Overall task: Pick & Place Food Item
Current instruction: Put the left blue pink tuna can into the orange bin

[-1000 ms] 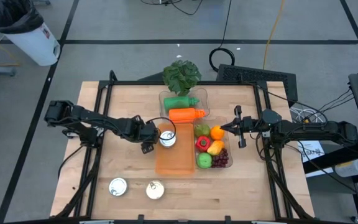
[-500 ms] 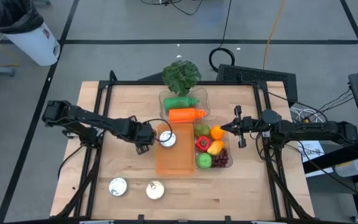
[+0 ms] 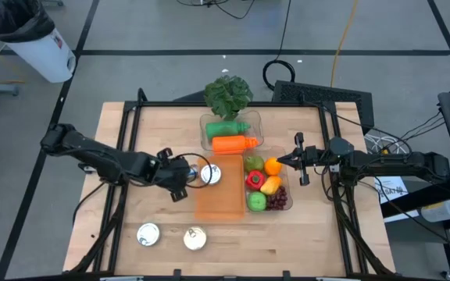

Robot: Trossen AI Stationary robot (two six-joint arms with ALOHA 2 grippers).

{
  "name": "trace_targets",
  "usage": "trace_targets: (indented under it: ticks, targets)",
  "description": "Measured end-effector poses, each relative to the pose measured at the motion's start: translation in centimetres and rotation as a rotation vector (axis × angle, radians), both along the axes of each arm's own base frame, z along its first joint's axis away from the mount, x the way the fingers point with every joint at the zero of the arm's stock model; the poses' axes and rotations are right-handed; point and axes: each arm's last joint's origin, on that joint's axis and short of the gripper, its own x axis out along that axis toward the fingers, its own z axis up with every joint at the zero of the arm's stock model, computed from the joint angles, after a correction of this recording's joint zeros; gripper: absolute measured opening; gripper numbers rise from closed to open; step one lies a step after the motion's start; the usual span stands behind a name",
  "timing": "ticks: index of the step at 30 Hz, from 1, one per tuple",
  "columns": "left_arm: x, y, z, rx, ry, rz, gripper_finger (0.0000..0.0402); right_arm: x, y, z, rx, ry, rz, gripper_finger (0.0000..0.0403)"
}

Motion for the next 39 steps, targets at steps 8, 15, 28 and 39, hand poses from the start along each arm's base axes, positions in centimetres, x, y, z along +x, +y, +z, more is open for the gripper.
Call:
trace_targets:
  ticks: [8,15,28,39]
  targets:
    - [3.3,-2.9,1.5,0.114,-0.257,-0.313,0.0206,0.0,0.0,0.0,0.000,0.000,-0.001,0.0000]
    - [6.8,-4.2,-2.4,0.434,-0.142,-0.543,0.0202,0.0,0.0,0.0,0.000,0.000,-0.001,0.0000]
    - [11.3,-5.2,-8.2,0.700,-0.078,-0.812,0.0228,0.0,0.0,0.0,0.000,0.001,0.000,0.0000]
    - [12.2,-4.2,-9.0,0.666,-0.113,-0.731,0.0237,0.0,0.0,0.0,0.000,0.001,-0.001,0.0000]
